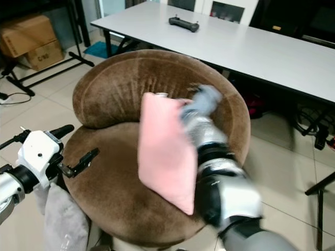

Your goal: Move the pillow to the sofa from floor

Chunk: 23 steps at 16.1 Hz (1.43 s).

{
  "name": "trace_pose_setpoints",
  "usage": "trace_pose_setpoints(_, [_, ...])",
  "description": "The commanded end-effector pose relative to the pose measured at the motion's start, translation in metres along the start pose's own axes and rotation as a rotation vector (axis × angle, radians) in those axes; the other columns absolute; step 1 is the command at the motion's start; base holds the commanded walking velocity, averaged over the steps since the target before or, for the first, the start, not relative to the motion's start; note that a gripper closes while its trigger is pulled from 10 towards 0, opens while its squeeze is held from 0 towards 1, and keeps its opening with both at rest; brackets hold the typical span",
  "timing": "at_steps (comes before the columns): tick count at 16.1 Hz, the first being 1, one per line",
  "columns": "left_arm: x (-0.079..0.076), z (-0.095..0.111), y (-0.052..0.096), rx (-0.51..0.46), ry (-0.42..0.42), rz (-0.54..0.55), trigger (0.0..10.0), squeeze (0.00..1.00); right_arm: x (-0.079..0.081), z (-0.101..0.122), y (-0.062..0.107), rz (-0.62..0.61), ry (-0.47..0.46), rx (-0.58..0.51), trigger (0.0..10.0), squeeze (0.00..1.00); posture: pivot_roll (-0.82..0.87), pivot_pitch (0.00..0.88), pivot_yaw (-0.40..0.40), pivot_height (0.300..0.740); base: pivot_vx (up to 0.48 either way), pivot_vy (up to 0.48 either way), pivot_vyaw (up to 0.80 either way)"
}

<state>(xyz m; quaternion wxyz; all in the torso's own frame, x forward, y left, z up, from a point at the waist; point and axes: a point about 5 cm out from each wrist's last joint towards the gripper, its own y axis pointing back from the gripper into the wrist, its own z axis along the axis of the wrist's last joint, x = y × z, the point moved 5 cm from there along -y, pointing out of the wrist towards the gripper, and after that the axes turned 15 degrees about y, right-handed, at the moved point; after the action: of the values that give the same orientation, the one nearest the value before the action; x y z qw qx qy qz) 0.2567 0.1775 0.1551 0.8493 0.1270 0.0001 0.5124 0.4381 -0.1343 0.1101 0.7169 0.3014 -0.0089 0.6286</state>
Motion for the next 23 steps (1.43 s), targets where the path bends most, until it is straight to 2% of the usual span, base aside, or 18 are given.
trace_pose_setpoints(1, [-0.007, -0.001, 0.000, 0.012, 0.010, -0.042, 10.0, 0.00, -0.024, 0.016, -0.001, -0.084, -0.041, -0.049, 10.0, 0.00, 0.14, 0.000, -0.085, 0.740, 0.000, 0.000, 0.00])
trace_pose_setpoints(4, [-0.011, -0.002, 0.000, 0.024, 0.025, -0.075, 10.0, 0.00, -0.076, 0.019, 0.001, -0.237, -0.083, -0.055, 10.0, 0.00, 0.14, 0.000, -0.081, 0.740, 0.000, 0.000, 0.00])
trace_pose_setpoints(6, [-0.012, -0.002, 0.000, 0.025, 0.027, -0.084, 10.0, 0.00, -0.092, 0.016, 0.003, -0.280, -0.100, -0.048, 10.0, 0.00, 0.13, 0.000, -0.069, 0.740, 0.000, 0.000, 0.00])
trace_pose_setpoints(8, [-0.013, 0.000, -0.004, 0.022, 0.032, -0.103, 10.0, 0.00, -0.096, -0.001, 0.003, -0.279, -0.069, -0.007, 10.0, 0.00, 0.13, 0.000, -0.066, 0.740, 0.000, 0.000, 0.00])
trace_pose_setpoints(9, [-0.013, 0.000, -0.005, 0.022, 0.033, -0.105, 10.0, 0.00, -0.093, -0.008, 0.002, -0.252, -0.050, 0.003, 10.0, 0.59, 0.13, 0.000, -0.062, 0.740, 0.000, 0.000, 0.00])
trace_pose_setpoints(10, [-0.013, 0.000, -0.005, 0.022, 0.036, -0.108, 10.0, 0.00, -0.088, -0.012, 0.001, -0.187, -0.042, -0.009, 10.0, 1.00, 0.13, 0.000, -0.061, 0.740, 0.000, 0.000, 0.00])
trace_pose_setpoints(13, [-0.016, 0.000, -0.006, 0.021, 0.046, -0.118, 10.0, 0.00, -0.086, -0.010, 0.001, -0.130, -0.087, -0.062, 10.0, 1.00, 0.13, 0.000, -0.062, 0.740, 0.000, 0.000, 0.00])
trace_pose_setpoints(16, [-0.016, 0.001, -0.005, 0.018, 0.049, -0.118, 10.0, 0.00, -0.087, 0.011, 0.003, -0.103, -0.053, -0.152, 10.0, 1.00, 0.13, 0.000, -0.060, 0.740, 0.000, 0.000, 0.00])
trace_pose_setpoints(18, [-0.012, 0.005, -0.008, -0.018, 0.040, -0.084, 10.0, 0.00, -0.088, 0.048, 0.008, -0.083, 0.051, -0.288, 10.0, 1.00, 0.12, 0.000, -0.050, 0.740, 0.000, 0.000, 0.00])
trace_pose_setpoints(19, [-0.011, 0.008, -0.009, -0.039, 0.042, -0.069, 10.0, 0.00, -0.086, 0.061, 0.011, -0.063, 0.069, -0.334, 10.0, 1.00, 0.12, 0.000, -0.049, 0.740, 0.000, 0.000, 0.00])
trace_pose_setpoints(20, [-0.003, 0.015, -0.016, -0.103, 0.058, 0.016, 10.0, 0.00, -0.074, 0.089, 0.018, 0.031, 0.105, -0.449, 10.0, 1.00, 0.12, 0.000, -0.051, 0.740, 0.000, 0.000, 0.00])
trace_pose_setpoints(21, [0.002, 0.016, -0.018, -0.120, 0.063, 0.074, 10.0, 0.00, -0.070, 0.096, 0.022, 0.061, 0.143, -0.485, 10.0, 1.00, 0.11, 0.000, -0.053, 0.740, 0.000, 0.000, 0.00])
trace_pose_setpoints(23, [0.015, 0.012, -0.018, -0.125, 0.064, 0.221, 10.0, 0.00, -0.055, 0.092, 0.033, 0.124, 0.338, -0.522, 10.0, 1.00, 0.11, 0.000, -0.053, 0.740, 0.000, 0.000, 0.00])
